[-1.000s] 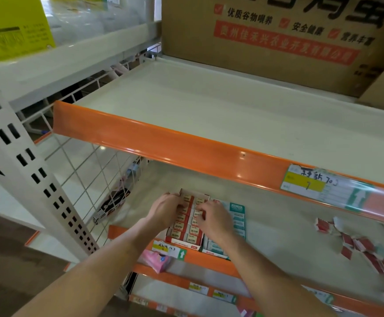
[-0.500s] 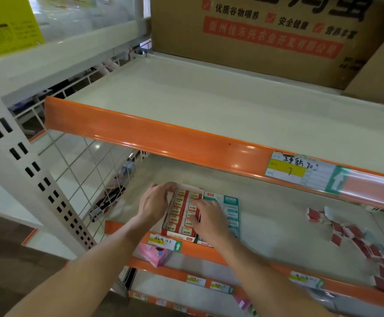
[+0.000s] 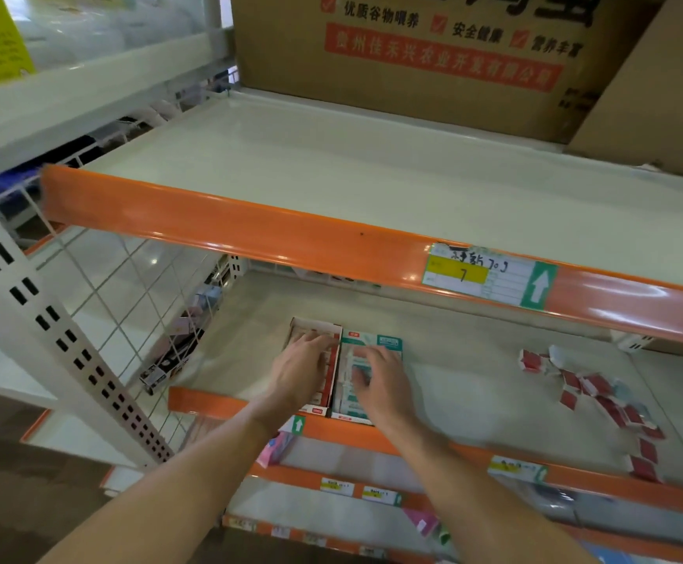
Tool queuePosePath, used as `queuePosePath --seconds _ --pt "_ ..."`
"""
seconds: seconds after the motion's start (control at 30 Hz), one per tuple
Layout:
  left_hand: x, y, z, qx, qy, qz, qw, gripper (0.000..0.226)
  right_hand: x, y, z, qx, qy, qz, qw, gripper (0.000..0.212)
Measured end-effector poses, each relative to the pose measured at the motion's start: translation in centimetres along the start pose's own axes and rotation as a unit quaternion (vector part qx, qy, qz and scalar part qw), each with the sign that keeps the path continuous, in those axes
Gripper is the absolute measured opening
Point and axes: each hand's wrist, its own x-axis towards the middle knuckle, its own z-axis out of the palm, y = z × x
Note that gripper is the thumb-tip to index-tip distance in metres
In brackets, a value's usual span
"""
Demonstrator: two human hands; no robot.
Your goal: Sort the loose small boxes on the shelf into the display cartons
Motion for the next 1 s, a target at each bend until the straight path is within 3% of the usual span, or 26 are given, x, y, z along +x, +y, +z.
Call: queuePosePath --seconds 0.43,1.0 --pt "0.3 10.8 7.3 0.007 -0.063 0.058 0.996 0.038 -2.5 9.2 -5.4 0.005 0.026 0.058 0.998 0.036" --pt "1.6 23.9 18.0 0.050 -0.167 0.109 0.979 0.046 -7.1 23.3 -14.5 0.028 0.035 0.193 0.980 0.049"
